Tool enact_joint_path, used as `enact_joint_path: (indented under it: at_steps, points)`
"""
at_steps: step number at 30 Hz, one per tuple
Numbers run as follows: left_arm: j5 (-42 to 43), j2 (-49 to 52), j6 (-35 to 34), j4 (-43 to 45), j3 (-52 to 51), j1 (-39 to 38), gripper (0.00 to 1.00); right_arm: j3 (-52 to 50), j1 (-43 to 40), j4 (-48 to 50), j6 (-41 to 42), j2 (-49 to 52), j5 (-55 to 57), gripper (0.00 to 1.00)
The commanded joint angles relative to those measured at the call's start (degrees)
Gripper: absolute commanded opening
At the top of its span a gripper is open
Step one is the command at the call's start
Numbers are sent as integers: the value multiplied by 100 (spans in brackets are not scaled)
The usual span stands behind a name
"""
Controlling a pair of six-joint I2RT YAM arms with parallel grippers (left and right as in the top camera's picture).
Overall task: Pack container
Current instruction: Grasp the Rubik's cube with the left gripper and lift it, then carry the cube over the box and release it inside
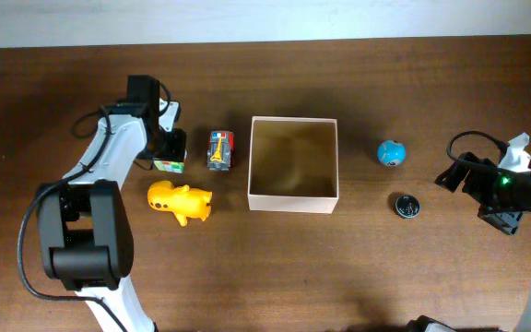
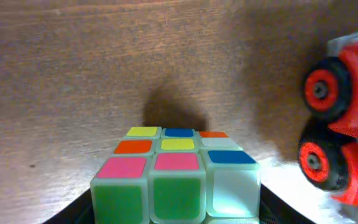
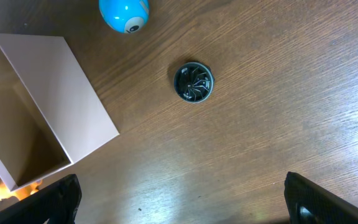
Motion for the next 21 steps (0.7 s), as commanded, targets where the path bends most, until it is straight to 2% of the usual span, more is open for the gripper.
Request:
enact_joint_path:
  at_steps: [1,4,8,11,16,19,21]
  points:
    - [68,-339,26,-291,518,2,45,101,-42,4,17,11,-92,99]
    - [87,-568,-4,-640,807,-35,45,101,-42,2,15,11,-92,99]
    - [492,-931,-264,-1202,1172,-227,38,101,-42,-20,17,11,-92,99]
    - [839,-1279,-557,-1519,1405,-555,33,101,-42,-20,15,11,-92,99]
    - [837,-1794,-1137,-1495,1504,-1327,33,101,-42,-17,15,11,-92,99]
    - [577,-1845,-1537,-1353,1504,-1843,33,101,-42,-13,17,11,-92,99]
    - [-31,-1749,-1893,-1274,1482,-2227,33,101,-42,-13,17,11,-92,99]
